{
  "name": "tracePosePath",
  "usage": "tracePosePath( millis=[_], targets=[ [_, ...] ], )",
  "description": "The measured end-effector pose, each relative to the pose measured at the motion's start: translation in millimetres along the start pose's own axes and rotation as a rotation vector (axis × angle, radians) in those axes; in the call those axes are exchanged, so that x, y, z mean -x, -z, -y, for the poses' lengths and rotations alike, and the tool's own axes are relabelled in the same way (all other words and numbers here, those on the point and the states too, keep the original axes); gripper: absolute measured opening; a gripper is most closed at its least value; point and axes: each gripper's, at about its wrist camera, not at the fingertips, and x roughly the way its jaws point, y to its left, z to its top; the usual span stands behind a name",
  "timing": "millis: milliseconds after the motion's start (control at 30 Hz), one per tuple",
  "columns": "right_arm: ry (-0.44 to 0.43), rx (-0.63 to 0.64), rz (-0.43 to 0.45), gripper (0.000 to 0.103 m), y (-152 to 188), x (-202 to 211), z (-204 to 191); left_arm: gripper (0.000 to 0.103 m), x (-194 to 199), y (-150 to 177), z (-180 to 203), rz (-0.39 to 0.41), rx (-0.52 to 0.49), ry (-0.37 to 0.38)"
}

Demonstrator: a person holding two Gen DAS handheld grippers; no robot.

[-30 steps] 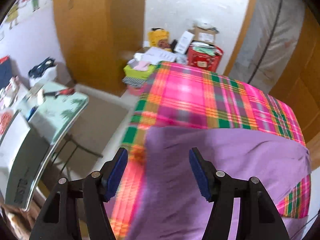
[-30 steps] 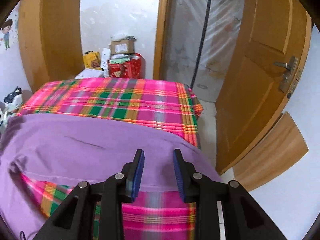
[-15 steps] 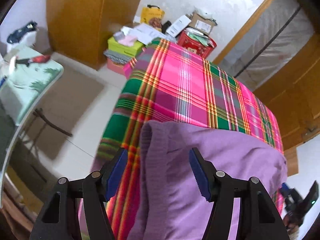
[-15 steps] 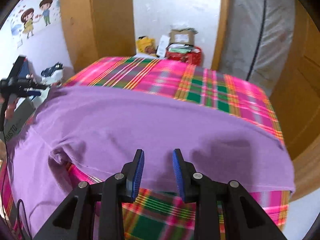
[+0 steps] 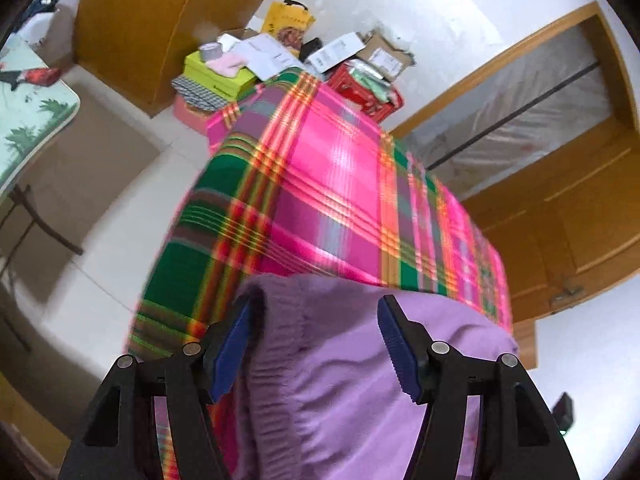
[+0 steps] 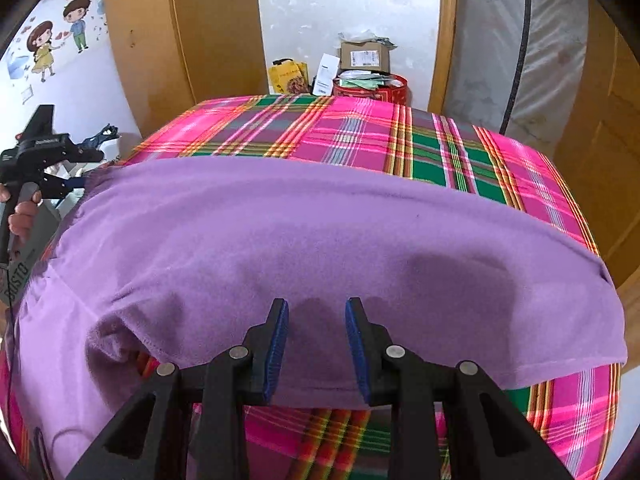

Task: Fold clothes
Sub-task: 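Grasp the purple sweater edge with the left tool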

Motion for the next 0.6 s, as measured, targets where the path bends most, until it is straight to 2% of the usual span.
tracePosePath(
  millis=[67, 133, 333, 433, 467, 500, 533, 567, 600],
  targets=[
    [0.009, -0.003, -0.005, 0.030, 2.6, -2.8, -2.3, 0.064, 2.7, 3.9, 9.2, 0.011, -0.046, -0.003],
    [0.016, -0.008, -0.010, 0.030, 4.3, -6.1, -3.9, 0.060, 3.2, 5.9, 14.0, 0.008, -0.079, -0.018],
    [0.041, -0.012, -0.007, 0.030, 4.9, -11.0, -7.6, 0.060, -6.8, 10.8, 9.1, -0.036, -0.070, -0.041],
    [0.045, -0.010, -0.002, 0.030, 5.3, -11.5, -8.2, 0.059, -6.7, 11.8, 6.2, -0.050, -0.052, 0.011],
    [0.047, -0.008, -0.001, 0.030, 5.6, -11.7, -8.4, 0.052, -6.6, 11.4, 5.6, -0.058, -0.046, 0.035],
    [0.048, -0.007, 0.000, 0.030, 5.9, -11.7, -8.7, 0.034, -7.1, 10.7, 5.3, -0.068, -0.041, 0.057],
    [0.050, -0.005, 0.001, 0.030, 6.1, -11.8, -9.0, 0.025, -7.6, 9.4, 4.5, -0.074, -0.035, 0.068],
    [0.051, -0.005, 0.001, 0.030, 6.1, -11.9, -9.3, 0.009, -8.1, 7.9, 3.4, -0.077, -0.030, 0.073],
    [0.052, -0.006, 0.002, 0.030, 6.0, -11.9, -9.4, 0.007, -7.4, 6.2, 1.3, -0.066, -0.023, 0.065]
  ],
)
